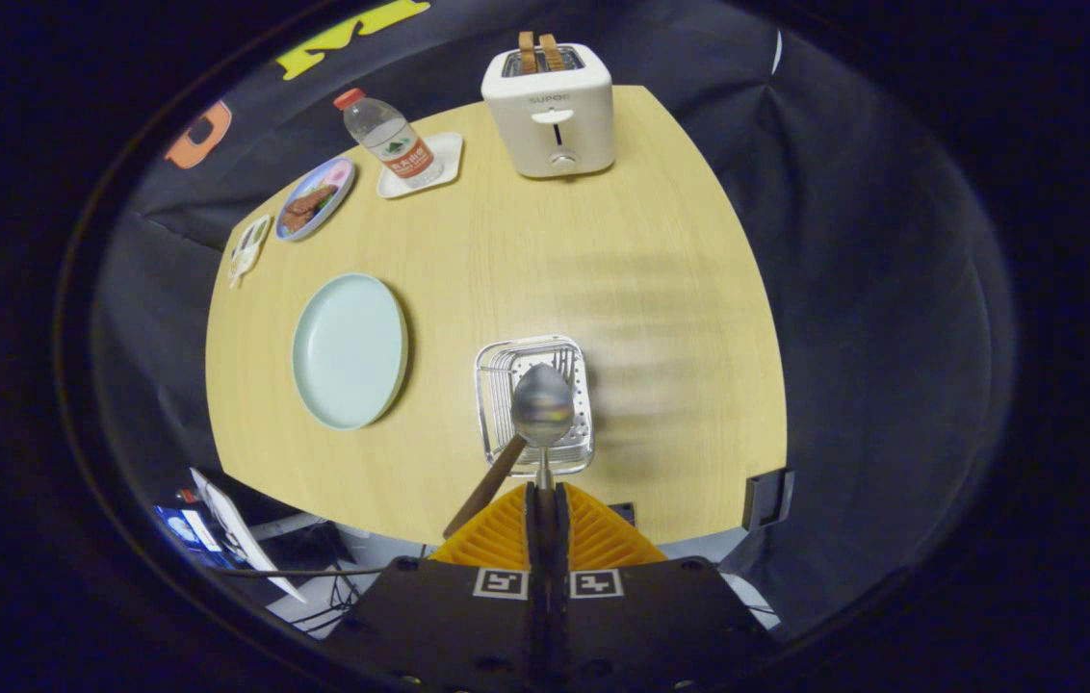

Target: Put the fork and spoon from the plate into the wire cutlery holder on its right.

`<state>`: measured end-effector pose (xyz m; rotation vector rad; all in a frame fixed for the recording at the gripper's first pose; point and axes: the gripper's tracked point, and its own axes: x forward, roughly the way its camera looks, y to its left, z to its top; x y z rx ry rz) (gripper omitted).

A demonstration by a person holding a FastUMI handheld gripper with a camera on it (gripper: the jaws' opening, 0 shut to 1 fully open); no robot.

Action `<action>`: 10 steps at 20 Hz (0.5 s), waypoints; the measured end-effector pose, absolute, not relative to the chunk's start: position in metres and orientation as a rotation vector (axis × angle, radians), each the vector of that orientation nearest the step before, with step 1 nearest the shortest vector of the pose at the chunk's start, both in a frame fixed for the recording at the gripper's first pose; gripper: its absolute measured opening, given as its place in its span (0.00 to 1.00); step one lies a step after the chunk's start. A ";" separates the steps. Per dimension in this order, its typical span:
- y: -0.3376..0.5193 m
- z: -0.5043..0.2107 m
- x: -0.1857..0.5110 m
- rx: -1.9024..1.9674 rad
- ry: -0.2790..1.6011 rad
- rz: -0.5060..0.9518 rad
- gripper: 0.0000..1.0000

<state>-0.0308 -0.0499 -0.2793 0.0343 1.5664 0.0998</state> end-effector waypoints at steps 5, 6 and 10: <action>-0.042 -0.288 -0.015 0.115 1.534 0.083 0.10; -0.040 -0.286 -0.014 0.124 1.521 0.087 0.09; -0.032 -0.265 -0.003 0.088 1.376 0.116 0.33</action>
